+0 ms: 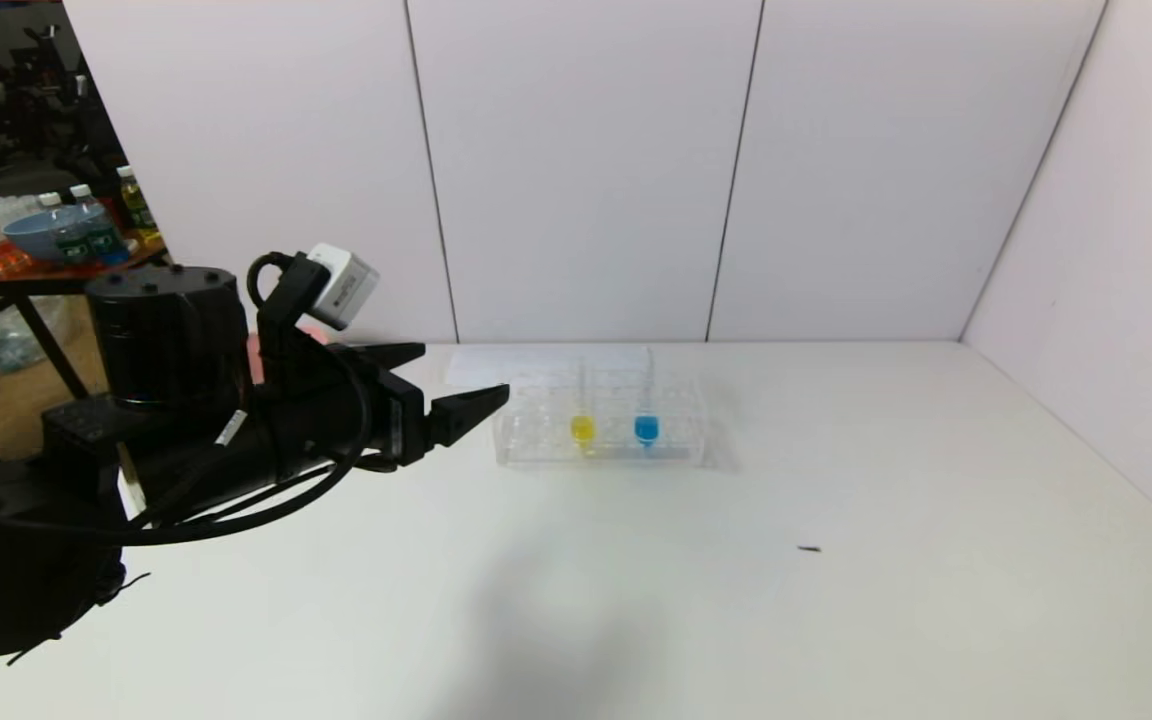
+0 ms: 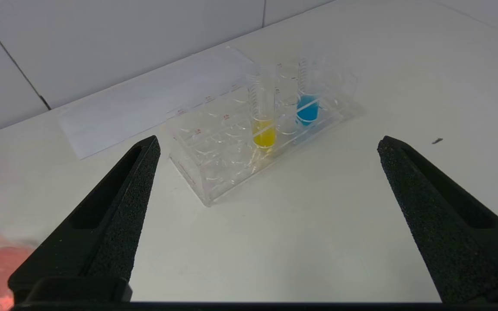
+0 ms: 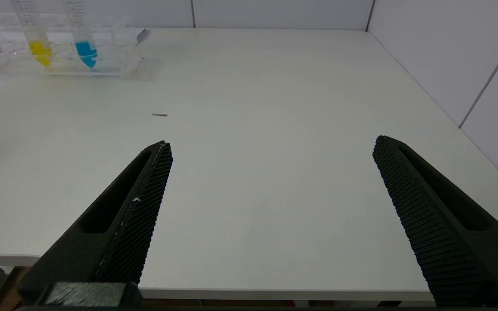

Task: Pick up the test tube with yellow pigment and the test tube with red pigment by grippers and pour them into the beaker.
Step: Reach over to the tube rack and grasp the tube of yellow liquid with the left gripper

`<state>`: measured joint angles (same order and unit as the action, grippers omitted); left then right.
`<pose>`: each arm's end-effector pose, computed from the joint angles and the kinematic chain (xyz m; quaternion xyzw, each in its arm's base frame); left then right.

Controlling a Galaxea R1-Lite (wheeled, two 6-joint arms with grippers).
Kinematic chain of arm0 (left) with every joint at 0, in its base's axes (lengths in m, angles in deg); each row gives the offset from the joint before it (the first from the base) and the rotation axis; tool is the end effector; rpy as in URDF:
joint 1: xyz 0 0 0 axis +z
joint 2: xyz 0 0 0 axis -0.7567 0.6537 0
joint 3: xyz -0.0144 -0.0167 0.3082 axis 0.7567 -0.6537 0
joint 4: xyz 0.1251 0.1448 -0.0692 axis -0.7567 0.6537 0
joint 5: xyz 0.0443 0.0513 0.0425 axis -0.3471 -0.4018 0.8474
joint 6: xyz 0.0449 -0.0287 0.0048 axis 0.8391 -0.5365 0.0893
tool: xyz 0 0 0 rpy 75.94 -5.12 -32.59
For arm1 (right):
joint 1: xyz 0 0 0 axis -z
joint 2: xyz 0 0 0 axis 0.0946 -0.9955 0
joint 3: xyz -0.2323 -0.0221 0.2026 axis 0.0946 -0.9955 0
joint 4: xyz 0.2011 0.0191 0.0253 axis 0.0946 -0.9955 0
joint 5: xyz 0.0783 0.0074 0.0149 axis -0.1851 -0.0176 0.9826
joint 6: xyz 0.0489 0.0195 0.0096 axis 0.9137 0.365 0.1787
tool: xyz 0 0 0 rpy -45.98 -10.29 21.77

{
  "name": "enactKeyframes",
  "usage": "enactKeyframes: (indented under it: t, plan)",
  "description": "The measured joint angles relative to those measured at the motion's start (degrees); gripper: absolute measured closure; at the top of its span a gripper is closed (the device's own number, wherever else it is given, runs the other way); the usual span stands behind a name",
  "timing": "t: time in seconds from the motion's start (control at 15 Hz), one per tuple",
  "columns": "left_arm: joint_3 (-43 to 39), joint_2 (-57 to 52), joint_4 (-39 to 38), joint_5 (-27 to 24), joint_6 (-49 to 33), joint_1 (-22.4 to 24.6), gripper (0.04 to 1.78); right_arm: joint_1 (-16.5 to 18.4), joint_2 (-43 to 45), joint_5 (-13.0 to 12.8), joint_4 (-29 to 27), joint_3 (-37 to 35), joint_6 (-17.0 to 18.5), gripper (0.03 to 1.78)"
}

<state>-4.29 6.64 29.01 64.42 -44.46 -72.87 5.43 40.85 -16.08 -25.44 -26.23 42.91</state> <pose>0.2860 -0.1415 0.1865 0.0029 0.0692 -0.3377 0.9387 0.0136 -0.0001 0.0759 -0.0006 0.0010 0.0000 1.0000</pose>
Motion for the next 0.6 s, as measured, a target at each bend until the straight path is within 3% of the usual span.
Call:
enactKeyframes:
  t: [0.2,0.6]
  plan:
    - [0.9,2.7,-0.8,2.6,0.1,-1.6,0.06,0.0,0.0,0.0,0.0,0.0,0.0,0.11]
    - [3.6,7.1,-0.9,12.8,0.2,-7.3,0.06,0.0,0.0,0.0,0.0,0.0,0.0,0.11]
